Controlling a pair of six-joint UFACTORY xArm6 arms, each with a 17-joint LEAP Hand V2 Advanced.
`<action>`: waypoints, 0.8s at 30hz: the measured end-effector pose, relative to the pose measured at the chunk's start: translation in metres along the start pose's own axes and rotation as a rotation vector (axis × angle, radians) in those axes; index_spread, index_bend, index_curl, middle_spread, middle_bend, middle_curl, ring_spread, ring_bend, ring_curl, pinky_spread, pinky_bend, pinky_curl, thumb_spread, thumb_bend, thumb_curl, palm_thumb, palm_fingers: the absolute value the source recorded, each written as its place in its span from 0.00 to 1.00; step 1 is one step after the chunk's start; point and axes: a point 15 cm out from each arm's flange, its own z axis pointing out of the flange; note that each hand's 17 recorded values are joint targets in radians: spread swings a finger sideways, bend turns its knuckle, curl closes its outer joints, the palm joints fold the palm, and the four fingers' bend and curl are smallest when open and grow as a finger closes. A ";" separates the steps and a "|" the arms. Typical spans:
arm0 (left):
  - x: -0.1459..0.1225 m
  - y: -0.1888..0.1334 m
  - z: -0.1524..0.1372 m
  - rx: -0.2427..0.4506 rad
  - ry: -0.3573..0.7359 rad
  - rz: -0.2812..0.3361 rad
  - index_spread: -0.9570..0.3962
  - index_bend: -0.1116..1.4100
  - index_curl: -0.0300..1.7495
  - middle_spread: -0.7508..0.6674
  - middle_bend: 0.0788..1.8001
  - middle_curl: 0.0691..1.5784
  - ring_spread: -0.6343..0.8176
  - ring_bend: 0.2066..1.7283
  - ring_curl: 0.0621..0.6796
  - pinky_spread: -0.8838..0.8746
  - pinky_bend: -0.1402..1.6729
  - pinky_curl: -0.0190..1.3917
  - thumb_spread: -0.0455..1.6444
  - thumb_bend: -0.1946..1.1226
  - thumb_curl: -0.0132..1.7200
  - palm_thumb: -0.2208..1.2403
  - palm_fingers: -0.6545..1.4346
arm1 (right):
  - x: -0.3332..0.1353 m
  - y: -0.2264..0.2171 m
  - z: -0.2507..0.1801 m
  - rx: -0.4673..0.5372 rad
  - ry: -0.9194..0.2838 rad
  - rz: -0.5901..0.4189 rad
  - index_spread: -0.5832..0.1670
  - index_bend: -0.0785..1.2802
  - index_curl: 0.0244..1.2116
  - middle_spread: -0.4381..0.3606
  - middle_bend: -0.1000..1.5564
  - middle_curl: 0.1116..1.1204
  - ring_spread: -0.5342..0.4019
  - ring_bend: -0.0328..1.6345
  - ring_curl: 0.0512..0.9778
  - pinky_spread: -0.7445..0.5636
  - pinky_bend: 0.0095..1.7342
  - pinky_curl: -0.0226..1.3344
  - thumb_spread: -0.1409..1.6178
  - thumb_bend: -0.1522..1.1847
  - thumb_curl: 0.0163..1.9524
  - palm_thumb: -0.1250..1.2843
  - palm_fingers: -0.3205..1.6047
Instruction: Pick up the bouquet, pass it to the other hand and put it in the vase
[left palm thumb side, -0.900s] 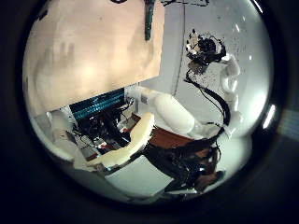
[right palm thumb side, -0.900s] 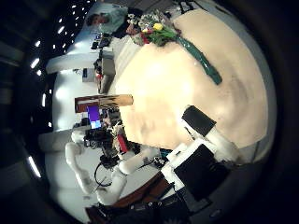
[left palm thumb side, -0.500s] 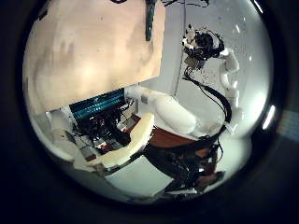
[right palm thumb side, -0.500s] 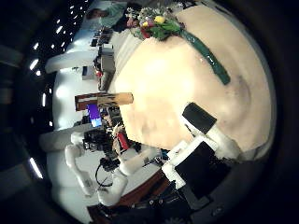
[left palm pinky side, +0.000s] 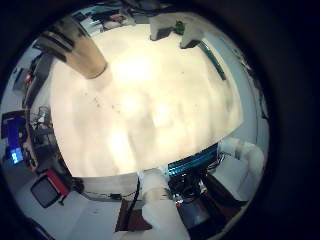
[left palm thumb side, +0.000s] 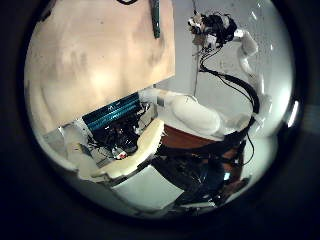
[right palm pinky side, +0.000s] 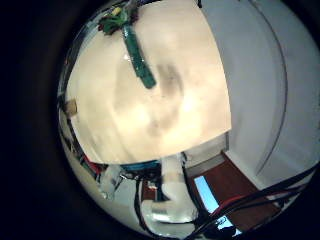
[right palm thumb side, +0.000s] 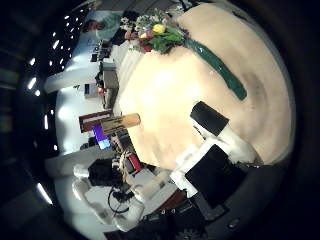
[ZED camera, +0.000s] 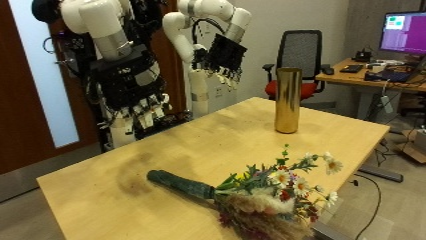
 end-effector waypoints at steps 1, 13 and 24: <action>0.001 0.000 -0.001 0.003 0.000 0.006 0.87 0.20 0.22 0.86 0.06 0.16 0.84 0.17 0.20 0.82 0.18 0.20 0.57 0.13 0.18 0.40 0.39 | 0.002 -0.005 0.006 -0.005 -0.001 0.013 0.66 0.17 0.20 0.80 0.26 0.25 0.73 0.34 0.20 0.79 0.19 0.23 0.70 0.10 0.21 0.59 0.35; 0.003 0.002 0.000 -0.011 0.008 0.013 0.86 0.19 0.23 0.83 0.07 0.16 0.83 0.16 0.21 0.81 0.18 0.20 0.59 0.13 0.18 0.41 0.39 | 0.017 -0.073 0.093 -0.002 -0.031 0.109 0.72 0.16 0.17 0.81 0.29 0.25 0.72 0.40 0.21 0.77 0.26 0.24 0.70 0.10 0.20 0.57 0.29; 0.008 0.003 0.004 -0.023 0.011 0.004 0.86 0.19 0.22 0.83 0.07 0.17 0.83 0.16 0.21 0.81 0.18 0.19 0.59 0.13 0.18 0.42 0.39 | 0.023 -0.082 0.153 -0.087 -0.009 0.121 0.75 0.17 0.19 0.81 0.31 0.26 0.71 0.44 0.21 0.75 0.26 0.23 0.67 0.10 0.21 0.60 0.28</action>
